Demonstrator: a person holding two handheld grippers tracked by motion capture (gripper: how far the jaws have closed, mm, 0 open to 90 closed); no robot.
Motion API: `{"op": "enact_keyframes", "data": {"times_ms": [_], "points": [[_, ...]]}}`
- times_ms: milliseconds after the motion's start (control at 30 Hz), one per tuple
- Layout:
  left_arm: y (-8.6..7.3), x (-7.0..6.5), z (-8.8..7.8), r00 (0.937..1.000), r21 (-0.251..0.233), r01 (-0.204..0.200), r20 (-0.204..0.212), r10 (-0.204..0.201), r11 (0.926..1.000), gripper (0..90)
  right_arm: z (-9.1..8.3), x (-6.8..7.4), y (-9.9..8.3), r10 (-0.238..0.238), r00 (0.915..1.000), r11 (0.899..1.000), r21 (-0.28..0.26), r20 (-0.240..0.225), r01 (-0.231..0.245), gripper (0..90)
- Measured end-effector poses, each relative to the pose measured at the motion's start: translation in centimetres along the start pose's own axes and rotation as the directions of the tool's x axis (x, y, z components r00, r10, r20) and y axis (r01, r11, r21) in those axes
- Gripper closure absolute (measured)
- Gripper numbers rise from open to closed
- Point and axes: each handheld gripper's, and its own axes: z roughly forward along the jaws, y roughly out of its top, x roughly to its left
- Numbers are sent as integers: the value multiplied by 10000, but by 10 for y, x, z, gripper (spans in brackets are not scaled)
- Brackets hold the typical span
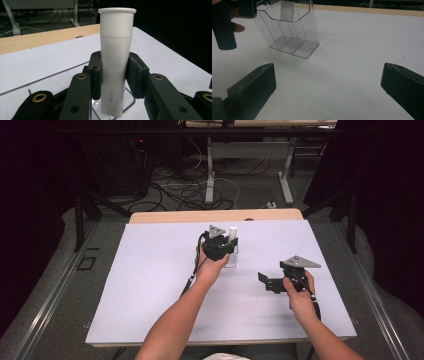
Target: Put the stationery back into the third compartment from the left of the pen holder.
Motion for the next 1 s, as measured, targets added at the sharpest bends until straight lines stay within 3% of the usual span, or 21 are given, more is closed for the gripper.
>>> {"op": "enact_keyframes", "data": {"times_ms": [867,1000], "points": [[-3,1,3,9996,179,-138,-241,142,9997,677,2,0,-2,69,9999,9999,126,-149,-67,0],[0,1,-6,9990,49,-169,-419,171,9998,532,1,0,-1,86,9999,9999,123,-61,-86,1]]}}
